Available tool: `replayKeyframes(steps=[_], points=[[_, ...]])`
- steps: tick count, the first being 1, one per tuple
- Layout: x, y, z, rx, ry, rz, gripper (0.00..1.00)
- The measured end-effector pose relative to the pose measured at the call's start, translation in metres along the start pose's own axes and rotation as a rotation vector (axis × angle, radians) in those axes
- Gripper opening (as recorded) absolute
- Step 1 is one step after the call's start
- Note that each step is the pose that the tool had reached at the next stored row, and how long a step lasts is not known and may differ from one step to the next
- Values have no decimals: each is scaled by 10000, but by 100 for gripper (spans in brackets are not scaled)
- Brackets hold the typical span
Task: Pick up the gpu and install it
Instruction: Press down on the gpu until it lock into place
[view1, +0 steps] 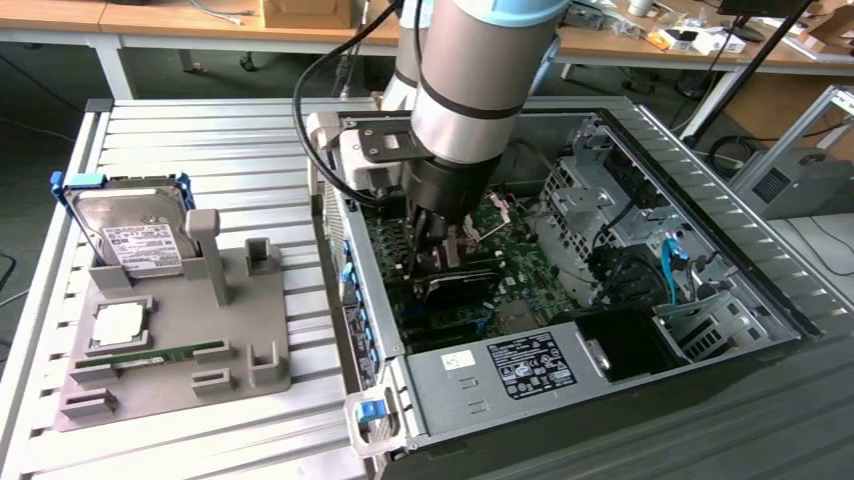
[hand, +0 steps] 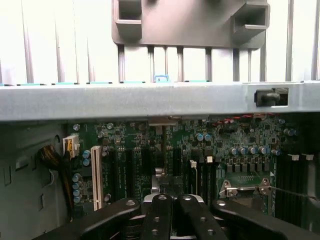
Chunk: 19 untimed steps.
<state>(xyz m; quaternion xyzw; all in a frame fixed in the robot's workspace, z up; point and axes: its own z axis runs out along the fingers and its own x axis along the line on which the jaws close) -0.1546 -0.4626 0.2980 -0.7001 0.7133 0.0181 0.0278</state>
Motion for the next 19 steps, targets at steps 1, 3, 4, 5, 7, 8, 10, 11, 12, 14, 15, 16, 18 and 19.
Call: replayKeyframes(steps=[1, 3, 4, 5, 7, 8, 10, 11, 12, 14, 15, 16, 18, 19], points=[[0, 24, -1, 11, 1, 0, 11], [0, 52, -9, 32, 2, -2, 11], [0, 62, -16, 47, 2, -3, 11], [0, 75, -23, 69, 1, -4, 11], [0, 102, -31, 118, -2, -8, 11], [0, 114, -35, 143, -2, -9, 11], [0, 138, -44, 188, -1, -12, 11], [0, 154, -51, 224, -2, -14, 11], [0, 162, -52, 245, -3, -16, 11], [0, 163, -52, 250, -4, -16, 11], [0, 163, -52, 251, -4, -17, 11], [0, 169, -53, 250, -4, -16, 11], [1, 192, -52, 251, -13, -15, 11], [1, 208, -53, 250, -14, -16, 11]])
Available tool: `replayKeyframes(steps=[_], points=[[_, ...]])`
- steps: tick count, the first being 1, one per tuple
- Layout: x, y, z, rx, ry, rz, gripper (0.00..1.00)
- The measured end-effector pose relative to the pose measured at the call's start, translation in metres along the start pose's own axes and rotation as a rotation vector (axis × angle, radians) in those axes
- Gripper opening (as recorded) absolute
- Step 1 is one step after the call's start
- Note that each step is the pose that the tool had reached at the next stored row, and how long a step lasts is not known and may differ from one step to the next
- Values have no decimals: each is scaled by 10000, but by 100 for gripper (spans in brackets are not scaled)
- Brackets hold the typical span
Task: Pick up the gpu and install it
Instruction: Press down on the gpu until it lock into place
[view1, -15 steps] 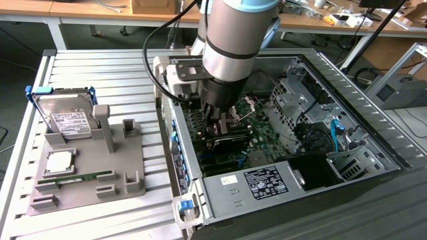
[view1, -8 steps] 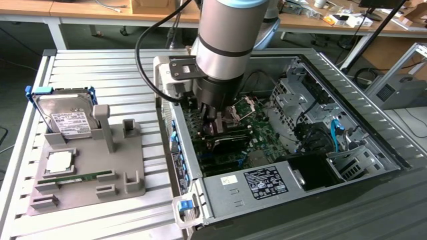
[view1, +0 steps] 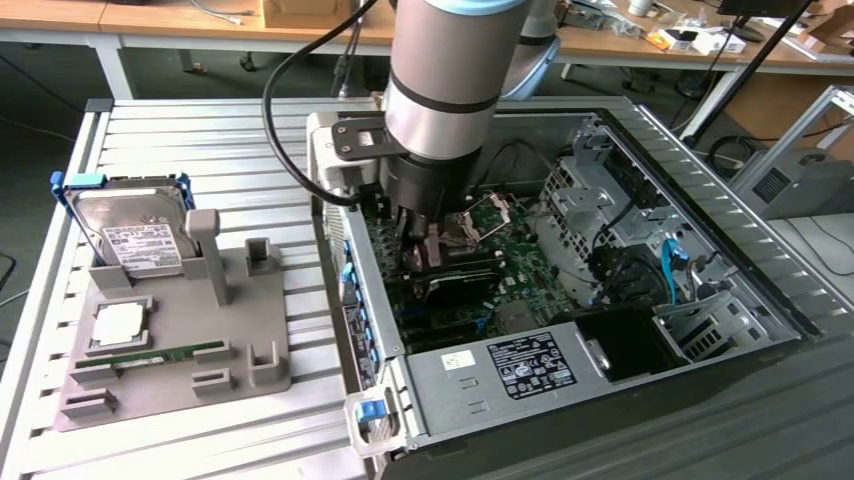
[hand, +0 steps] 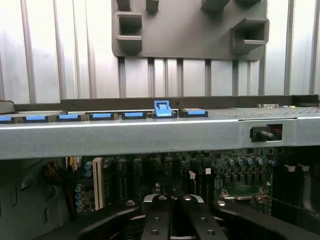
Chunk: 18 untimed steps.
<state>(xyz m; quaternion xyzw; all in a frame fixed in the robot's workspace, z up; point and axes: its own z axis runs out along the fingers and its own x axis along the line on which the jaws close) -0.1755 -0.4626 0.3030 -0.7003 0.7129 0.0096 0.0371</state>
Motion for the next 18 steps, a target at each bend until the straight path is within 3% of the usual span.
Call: replayKeyframes(steps=[18], points=[[3, 203, -8, 1, -2, 0, 11]])
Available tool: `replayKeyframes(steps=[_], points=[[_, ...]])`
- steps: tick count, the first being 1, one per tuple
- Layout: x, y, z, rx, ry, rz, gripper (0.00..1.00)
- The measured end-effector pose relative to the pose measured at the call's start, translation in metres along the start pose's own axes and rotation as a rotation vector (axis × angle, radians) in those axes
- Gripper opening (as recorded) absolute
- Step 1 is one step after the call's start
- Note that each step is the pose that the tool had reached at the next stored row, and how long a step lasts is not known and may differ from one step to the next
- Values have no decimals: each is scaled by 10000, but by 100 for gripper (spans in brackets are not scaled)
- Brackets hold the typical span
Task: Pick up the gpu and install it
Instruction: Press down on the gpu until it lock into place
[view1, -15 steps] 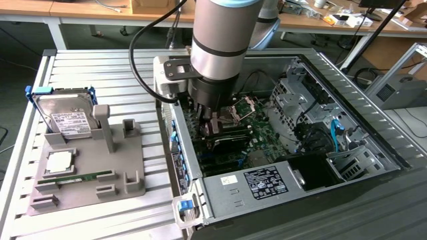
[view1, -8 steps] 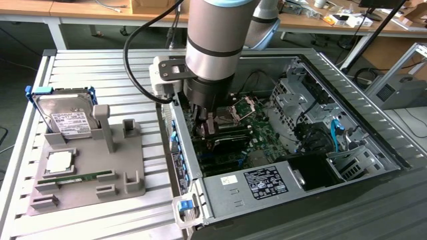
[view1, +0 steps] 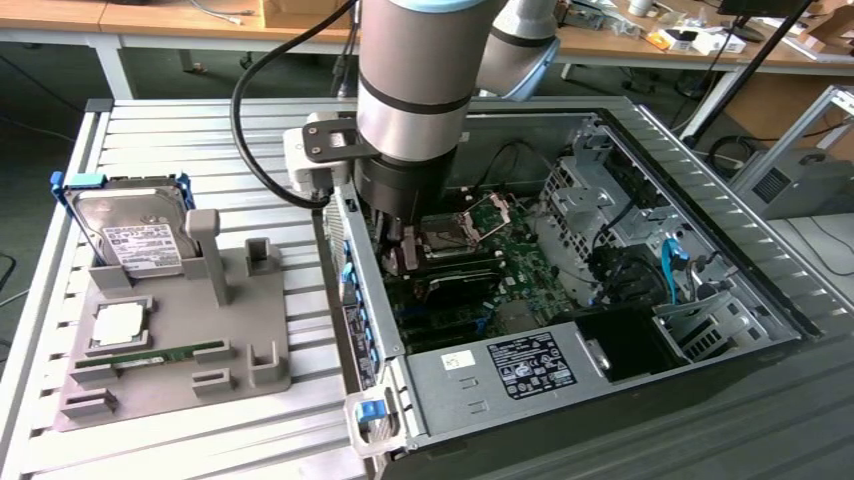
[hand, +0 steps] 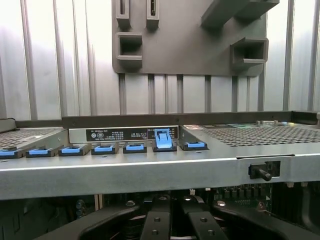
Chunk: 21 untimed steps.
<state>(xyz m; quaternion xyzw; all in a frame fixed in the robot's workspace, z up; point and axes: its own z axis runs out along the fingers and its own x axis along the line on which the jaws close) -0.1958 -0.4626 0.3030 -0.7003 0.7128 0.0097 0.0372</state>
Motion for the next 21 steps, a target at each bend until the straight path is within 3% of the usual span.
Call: replayKeyframes(steps=[21], points=[[1, 37, -1, 0, -1, 1, 11]])
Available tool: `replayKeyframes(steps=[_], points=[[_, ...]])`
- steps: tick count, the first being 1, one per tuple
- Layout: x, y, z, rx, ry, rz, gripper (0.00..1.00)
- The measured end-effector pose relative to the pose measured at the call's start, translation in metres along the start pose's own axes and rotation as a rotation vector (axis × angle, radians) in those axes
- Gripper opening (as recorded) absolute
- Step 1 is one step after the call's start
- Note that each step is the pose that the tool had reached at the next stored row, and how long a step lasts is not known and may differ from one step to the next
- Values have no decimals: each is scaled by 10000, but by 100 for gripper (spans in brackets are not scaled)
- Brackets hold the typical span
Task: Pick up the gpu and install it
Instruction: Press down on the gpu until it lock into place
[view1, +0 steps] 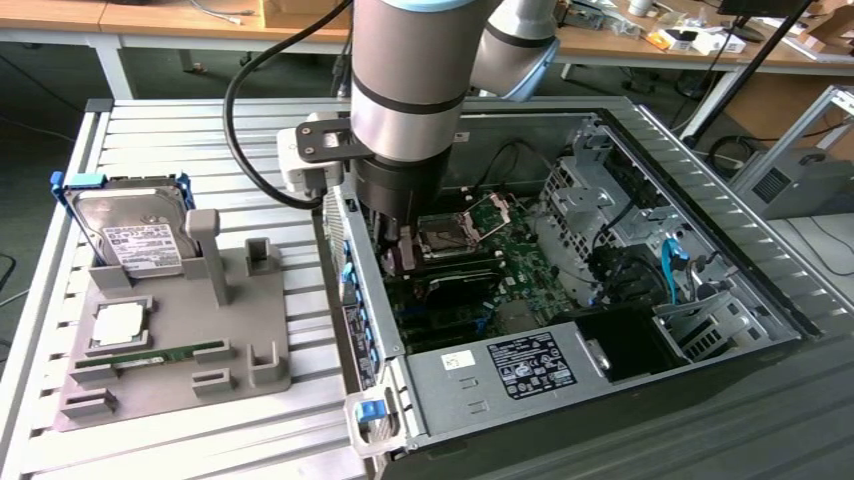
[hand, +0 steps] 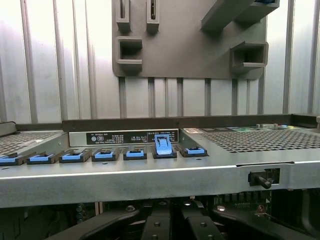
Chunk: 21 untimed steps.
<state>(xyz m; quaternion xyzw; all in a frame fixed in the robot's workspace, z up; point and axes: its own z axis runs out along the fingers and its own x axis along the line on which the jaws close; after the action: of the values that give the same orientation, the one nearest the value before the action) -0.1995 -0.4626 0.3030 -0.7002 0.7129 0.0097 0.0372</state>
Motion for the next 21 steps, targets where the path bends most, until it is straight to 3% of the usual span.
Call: replayKeyframes(steps=[21], points=[[1, 35, -1, 0, -8, 0, 11]])
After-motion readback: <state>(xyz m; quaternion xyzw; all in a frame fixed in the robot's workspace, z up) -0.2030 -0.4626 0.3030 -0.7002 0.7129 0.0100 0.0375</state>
